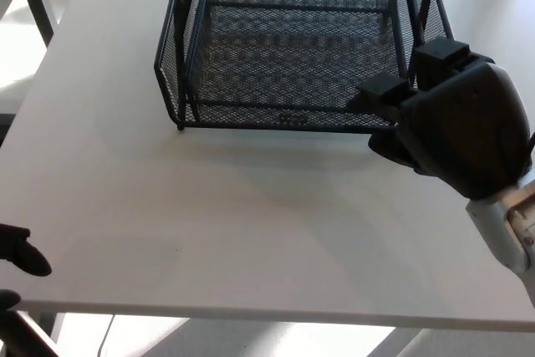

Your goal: The robot uses its right hand to grab the drawer kept on the middle of the desk and pull it out towards the robot

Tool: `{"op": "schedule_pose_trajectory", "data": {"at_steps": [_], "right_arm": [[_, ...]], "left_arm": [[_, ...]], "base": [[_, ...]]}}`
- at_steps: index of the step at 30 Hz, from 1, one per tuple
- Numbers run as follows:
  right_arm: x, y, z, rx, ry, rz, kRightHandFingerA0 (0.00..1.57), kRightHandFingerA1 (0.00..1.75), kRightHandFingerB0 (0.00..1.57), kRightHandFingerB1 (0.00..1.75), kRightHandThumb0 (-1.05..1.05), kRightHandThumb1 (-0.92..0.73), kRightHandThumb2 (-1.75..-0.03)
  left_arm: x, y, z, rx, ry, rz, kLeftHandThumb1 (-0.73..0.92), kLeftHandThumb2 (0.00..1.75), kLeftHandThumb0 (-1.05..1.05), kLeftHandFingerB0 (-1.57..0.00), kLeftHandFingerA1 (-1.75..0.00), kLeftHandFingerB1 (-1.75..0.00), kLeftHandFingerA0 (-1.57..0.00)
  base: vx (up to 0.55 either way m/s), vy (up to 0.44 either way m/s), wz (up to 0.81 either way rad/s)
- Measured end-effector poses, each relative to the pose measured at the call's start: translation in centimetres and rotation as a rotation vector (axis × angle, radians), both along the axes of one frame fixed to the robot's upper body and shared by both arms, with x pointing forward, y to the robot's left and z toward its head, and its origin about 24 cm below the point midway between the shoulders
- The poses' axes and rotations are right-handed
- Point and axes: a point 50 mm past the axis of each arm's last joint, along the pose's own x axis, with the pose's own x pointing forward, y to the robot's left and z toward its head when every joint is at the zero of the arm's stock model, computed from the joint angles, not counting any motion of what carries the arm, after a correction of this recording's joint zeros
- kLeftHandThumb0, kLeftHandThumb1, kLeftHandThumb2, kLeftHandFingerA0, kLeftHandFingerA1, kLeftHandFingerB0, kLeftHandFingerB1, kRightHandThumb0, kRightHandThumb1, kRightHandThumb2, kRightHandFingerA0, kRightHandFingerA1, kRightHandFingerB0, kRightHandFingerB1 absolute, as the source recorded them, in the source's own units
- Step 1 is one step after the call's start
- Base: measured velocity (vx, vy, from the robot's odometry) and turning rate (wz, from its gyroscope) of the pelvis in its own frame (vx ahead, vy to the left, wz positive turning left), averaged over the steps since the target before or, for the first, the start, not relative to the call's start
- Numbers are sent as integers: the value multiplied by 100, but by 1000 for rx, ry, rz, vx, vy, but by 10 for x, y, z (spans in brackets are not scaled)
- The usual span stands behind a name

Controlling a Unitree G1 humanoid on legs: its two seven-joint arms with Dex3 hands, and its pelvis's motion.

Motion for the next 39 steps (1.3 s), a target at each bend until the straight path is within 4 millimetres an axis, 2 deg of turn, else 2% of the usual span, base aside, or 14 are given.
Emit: {"op": "schedule_pose_trajectory", "data": {"at_steps": [6,7,8,11,12,16,18,23,27,29,34,36,37,39], "right_arm": [[1,1,1,-4,12,-9,91,144,77,51,-42,-59,-57],[1,2,2,-5,18,-12,68,57,42,36,-47,-59,-58],[0,2,2,-7,22,-16,47,41,26,34,-49,-59,-59],[0,3,3,-15,41,-36,47,41,26,34,-49,-59,-59],[0,3,3,-18,49,-44,18,43,7,31,-49,-60,-60],[-1,5,5,-36,75,-65,0,20,0,17,-54,-49,-66],[-2,6,7,-41,84,-71,0,12,0,19,-69,-35,-69],[-7,8,14,-49,96,-80,0,5,0,15,-82,-44,-74],[-11,9,18,-56,111,-86,0,14,0,19,-65,-51,-57],[-14,9,20,-64,122,-90,0,6,0,13,-85,-48,-79],[-24,4,28,-79,137,-104,0,13,0,19,-79,-45,-82],[-28,-1,30,-88,144,-114,0,8,0,14,-83,-47,-81],[-30,-3,31,-88,146,-119,0,22,0,20,-70,-51,-56],[-36,-13,36,-93,153,-141,0,13,0,16,-84,-47,-83]], "left_arm": [[0,0,0,0,0,-2,55,57,-30,-82,-92,-62,-82],[0,0,0,0,0,-2,55,57,-30,-83,-92,-63,-82],[0,0,0,0,0,-2,55,57,-30,-83,-92,-63,-81],[0,0,0,-1,1,-1,55,57,-30,-83,-92,-63,-81],[0,0,0,-1,1,-1,55,57,-30,-81,-91,-62,-82],[0,0,0,-1,1,-1,56,57,-31,-81,-90,-62,-81],[0,0,0,-1,2,-1,55,57,-30,-82,-90,-62,-82],[-1,0,-1,-1,3,0,56,57,-29,-82,-90,-61,-81],[-1,0,-1,-1,5,0,55,57,-28,-82,-89,-61,-81],[-1,0,-1,-1,5,1,55,56,-28,-82,-90,-61,-81],[-2,0,-2,-1,7,1,56,57,-28,-82,-89,-61,-80],[-2,0,-2,-1,8,1,56,57,-29,-82,-90,-62,-80],[-2,0,-2,-1,8,1,56,57,-29,-82,-90,-62,-79],[-3,0,-2,-1,10,3,56,57,-28,-80,-90,-61,-79]], "base": [[0,0,0],[0,0,0],[0,0,0],[0,0,0],[0,0,0],[0,0,0],[0,0,0],[0,0,0],[0,0,0],[0,0,0],[0,0,0],[0,0,0],[0,0,0],[0,0,0]]}}
